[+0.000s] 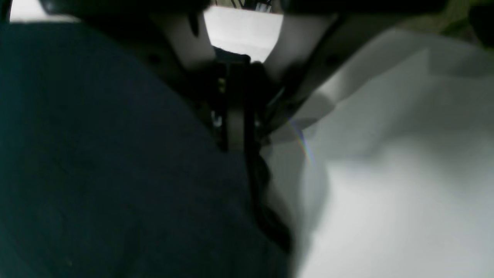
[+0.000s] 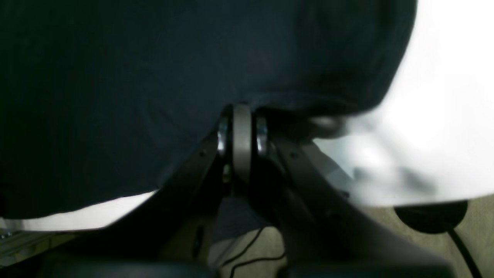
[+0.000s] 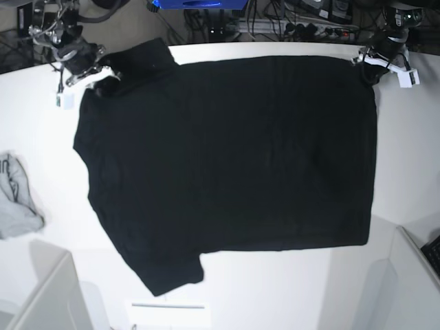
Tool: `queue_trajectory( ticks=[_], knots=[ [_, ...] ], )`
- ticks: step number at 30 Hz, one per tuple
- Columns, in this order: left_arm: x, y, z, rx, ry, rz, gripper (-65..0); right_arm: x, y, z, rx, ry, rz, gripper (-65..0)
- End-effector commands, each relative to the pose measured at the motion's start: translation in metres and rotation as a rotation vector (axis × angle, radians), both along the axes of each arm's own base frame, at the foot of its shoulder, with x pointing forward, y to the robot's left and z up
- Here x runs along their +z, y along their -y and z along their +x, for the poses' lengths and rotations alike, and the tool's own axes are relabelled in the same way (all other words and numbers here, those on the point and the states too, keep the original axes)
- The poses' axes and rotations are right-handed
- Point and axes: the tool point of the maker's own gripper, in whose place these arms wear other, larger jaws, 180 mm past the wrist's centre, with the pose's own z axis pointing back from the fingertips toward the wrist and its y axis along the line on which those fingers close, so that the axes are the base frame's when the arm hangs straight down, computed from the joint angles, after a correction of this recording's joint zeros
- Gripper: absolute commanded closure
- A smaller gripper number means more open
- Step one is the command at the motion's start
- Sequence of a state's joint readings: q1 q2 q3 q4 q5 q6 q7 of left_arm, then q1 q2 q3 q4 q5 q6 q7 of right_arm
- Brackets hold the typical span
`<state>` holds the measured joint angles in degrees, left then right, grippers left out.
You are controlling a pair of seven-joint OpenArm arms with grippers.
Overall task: Fold the T-shirt properly
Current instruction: 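Grasp the shoulder corners with both grippers and pull them toward the robot, then lift the shoulder edge with both grippers and fold it over the shirt body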
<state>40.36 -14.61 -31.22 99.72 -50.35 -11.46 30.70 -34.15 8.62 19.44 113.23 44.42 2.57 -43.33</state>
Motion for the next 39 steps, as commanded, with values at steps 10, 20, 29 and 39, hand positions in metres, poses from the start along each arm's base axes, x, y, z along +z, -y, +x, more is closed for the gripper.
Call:
queue_trajectory(
  ticks=[10, 20, 29, 39],
  knots=[
    [0.025, 0.025, 0.042, -0.071, 0.022, -0.054, 0.0, 0.023, -0.006, 0.042, 0.053, 0.06, 0.013, 0.0],
    [0.027, 0.02, 0.064, 0.027, 0.022, -0.094, 0.0, 0.049, -0.013, 0.085, 0.109, 0.114, 0.022, 0.0],
    [0.033, 0.017, 0.082, 0.043, 0.061, -0.102, 0.0, 0.042, -0.009, 0.114, 0.091, 0.105, 0.059, 0.0],
    [0.021, 0.008, 0.098, 0.089, 0.065, -0.137, 0.0, 0.025, -0.024, 0.146, 0.115, 0.068, 0.115, 0.0]
  ],
)
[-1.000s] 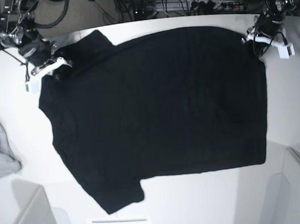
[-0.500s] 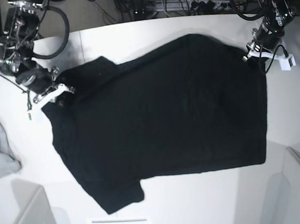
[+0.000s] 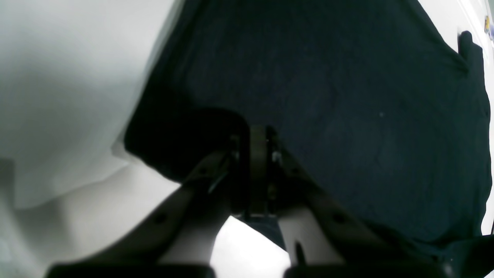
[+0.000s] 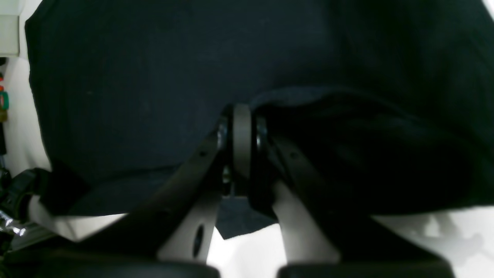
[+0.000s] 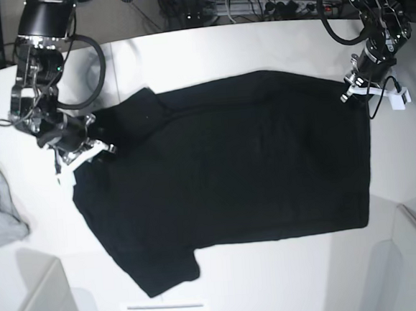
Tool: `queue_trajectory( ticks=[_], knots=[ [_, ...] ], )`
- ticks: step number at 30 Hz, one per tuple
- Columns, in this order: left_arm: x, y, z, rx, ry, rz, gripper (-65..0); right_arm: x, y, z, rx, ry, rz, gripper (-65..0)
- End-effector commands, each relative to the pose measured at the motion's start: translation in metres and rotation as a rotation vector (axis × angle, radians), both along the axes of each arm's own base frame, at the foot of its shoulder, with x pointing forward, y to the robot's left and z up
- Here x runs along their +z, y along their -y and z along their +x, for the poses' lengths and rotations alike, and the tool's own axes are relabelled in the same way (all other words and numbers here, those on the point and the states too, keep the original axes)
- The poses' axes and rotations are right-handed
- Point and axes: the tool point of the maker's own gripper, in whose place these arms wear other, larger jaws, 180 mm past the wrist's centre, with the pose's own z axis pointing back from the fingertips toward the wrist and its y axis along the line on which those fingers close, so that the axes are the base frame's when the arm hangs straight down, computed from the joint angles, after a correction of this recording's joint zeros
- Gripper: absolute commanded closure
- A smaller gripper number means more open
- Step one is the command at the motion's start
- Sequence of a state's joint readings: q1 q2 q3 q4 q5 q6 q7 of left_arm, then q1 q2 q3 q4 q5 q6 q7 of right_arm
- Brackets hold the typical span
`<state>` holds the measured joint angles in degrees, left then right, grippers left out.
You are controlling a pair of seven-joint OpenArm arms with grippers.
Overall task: Fold the T-shirt properly
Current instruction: 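Lift the shoulder edge with both grippers and fold it over the shirt body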
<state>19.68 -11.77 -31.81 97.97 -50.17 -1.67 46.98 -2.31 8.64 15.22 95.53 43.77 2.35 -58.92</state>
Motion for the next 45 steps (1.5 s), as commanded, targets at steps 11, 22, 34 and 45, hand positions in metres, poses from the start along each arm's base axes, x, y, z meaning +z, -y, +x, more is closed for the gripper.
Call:
queue_trajectory(
  ticks=[11, 22, 34, 45],
  knots=[
    [0.012, -0.015, 0.019, 0.062, 0.04, 0.004, 0.0, 0.018, 0.009, 0.04, -0.027, 0.062, 0.017, 0.0],
    [0.004, -0.02, 0.025, 0.087, 0.032, -0.015, 0.0, 0.015, 0.031, 0.053, -0.049, 0.063, -0.145, 0.0],
    [0.019, -0.019, 0.047, 0.091, 0.091, -0.022, 0.0, 0.02, 0.035, 0.061, -0.077, 0.11, -0.157, 0.0],
    [0.022, -0.023, 0.051, 0.113, 0.093, -0.024, 0.0, 0.008, 0.029, 0.06, -0.088, 0.086, -0.134, 0.0]
  ],
)
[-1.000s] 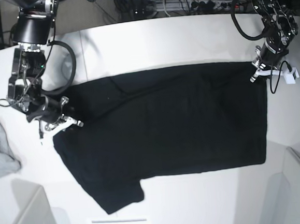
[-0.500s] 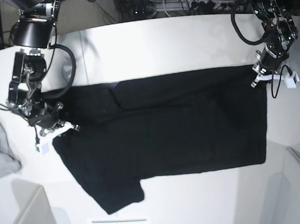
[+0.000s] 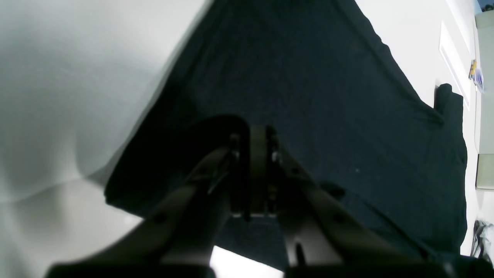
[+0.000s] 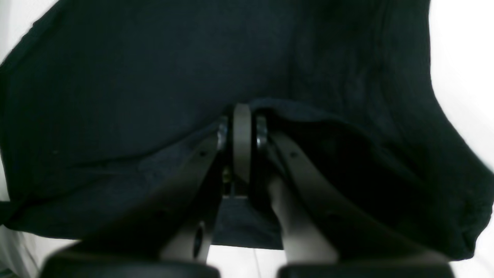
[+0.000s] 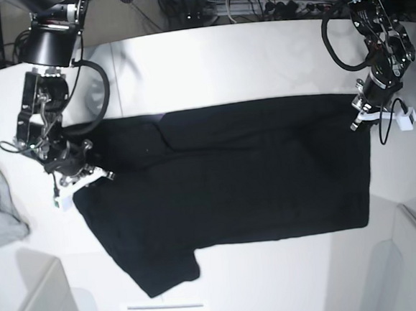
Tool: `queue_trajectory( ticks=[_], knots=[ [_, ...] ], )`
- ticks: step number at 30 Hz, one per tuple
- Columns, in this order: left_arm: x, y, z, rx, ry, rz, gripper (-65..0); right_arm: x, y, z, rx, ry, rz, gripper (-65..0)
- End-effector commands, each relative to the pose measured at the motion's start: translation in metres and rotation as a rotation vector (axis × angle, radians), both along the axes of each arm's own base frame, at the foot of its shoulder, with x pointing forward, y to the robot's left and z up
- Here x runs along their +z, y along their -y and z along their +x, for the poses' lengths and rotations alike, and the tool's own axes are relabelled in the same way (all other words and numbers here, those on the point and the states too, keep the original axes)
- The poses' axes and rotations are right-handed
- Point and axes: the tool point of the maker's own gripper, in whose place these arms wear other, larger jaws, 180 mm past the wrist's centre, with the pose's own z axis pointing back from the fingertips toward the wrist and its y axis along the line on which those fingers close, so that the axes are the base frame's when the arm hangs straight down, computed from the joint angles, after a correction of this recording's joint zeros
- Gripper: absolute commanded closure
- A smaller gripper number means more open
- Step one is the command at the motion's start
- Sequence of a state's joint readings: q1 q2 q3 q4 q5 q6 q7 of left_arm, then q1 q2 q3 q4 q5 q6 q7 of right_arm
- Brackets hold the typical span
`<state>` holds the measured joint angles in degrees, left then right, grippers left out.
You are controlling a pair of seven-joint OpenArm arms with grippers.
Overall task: Fold the T-shirt properly
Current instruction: 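Lift the shoulder edge with both grippers and fold it over the shirt body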
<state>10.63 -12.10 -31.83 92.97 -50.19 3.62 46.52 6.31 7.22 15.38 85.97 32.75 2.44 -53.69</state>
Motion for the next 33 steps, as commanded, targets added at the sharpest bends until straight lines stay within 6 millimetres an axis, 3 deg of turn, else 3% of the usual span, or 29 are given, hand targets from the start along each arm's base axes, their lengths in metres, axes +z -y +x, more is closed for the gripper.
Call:
queue_trajectory(
  ticks=[1, 5, 11, 33],
  knots=[
    [0.008, -0.011, 0.005, 0.033, 0.021, 0.013, 0.0, 0.016, 0.005, 0.015, -0.01, 0.069, -0.007, 0.0],
    [0.002, -0.014, 0.011, 0.072, 0.007, -0.017, 0.0, 0.014, 0.005, 0.015, -0.015, 0.071, -0.006, 0.0],
    [0.005, -0.013, 0.018, 0.073, 0.022, -0.023, 0.0, 0.013, -0.017, 0.018, 0.056, 0.083, -0.023, 0.0],
    [0.011, -0.015, 0.025, 0.071, 0.037, -0.021, 0.0, 0.003, -0.012, 0.021, 0.028, 0.071, -0.019, 0.0]
  ],
)
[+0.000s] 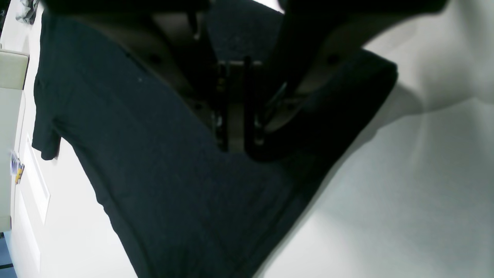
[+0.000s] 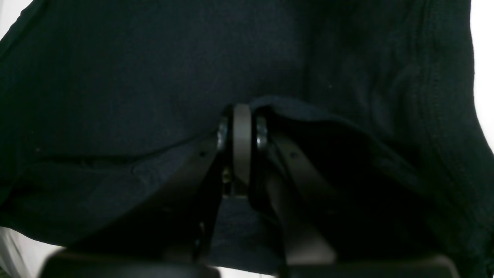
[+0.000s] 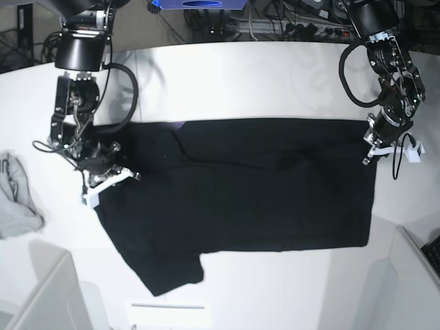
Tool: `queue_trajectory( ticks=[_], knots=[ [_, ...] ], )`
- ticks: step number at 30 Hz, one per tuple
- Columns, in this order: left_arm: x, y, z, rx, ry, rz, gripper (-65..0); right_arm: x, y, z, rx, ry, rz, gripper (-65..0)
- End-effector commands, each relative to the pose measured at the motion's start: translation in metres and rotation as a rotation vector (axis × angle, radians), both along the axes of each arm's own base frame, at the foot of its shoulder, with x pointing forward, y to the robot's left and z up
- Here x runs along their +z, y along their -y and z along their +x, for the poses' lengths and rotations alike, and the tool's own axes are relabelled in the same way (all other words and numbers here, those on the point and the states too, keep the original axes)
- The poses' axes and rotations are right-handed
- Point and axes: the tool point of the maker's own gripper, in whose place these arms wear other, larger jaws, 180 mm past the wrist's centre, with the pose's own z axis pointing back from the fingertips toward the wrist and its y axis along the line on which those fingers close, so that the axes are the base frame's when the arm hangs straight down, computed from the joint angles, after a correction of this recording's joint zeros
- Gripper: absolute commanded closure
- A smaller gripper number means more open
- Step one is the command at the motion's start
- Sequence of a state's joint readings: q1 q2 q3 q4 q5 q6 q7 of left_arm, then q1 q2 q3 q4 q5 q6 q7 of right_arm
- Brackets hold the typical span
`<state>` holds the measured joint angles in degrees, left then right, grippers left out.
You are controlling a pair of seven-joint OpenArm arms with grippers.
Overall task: Fold the T-shirt properly
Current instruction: 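Lift the shoulder edge with both grippers and fold it over the shirt body, then release the folded edge and raise both grippers back to the collar edge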
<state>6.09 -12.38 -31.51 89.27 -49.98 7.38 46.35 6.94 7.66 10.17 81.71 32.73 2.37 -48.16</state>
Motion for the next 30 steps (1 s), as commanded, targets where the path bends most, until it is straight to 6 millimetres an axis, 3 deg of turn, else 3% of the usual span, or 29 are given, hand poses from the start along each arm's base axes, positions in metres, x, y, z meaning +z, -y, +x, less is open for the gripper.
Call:
queue_trajectory(
  ticks=[1, 10, 13, 15, 19, 24, 30],
  knots=[
    [0.014, -0.006, 0.007, 0.004, 0.043, 0.018, 0.0, 0.017, 0.005, 0.014, -0.012, 0.056, -0.003, 0.0],
    [0.014, -0.007, 0.007, 0.004, 0.044, 0.019, 0.0, 0.016, 0.006, 0.013, -0.013, 0.05, -0.001, 0.0],
    [0.014, -0.007, 0.007, 0.006, 0.044, 0.018, 0.0, 0.017, 0.007, 0.013, -0.017, 0.057, -0.003, -15.5],
    [0.014, -0.007, 0.007, 0.006, 0.046, 0.018, 0.0, 0.018, 0.009, 0.013, -0.023, 0.059, -0.002, -20.7],
    [0.013, -0.008, 0.01, 0.013, 0.047, 0.012, -14.3, 0.02, 0.036, 0.012, -0.141, 0.055, 0.019, -21.2],
    [0.009, -0.028, 0.019, 0.093, 0.084, 0.038, -31.8, 0.035, 0.049, 0.009, -0.185, 0.103, 0.006, -21.3],
    [0.037, -0.053, 0.027, 0.127, 0.161, 0.131, -44.3, 0.068, 0.054, 0.001, -0.196, 0.23, -0.045, -20.9]
  ],
)
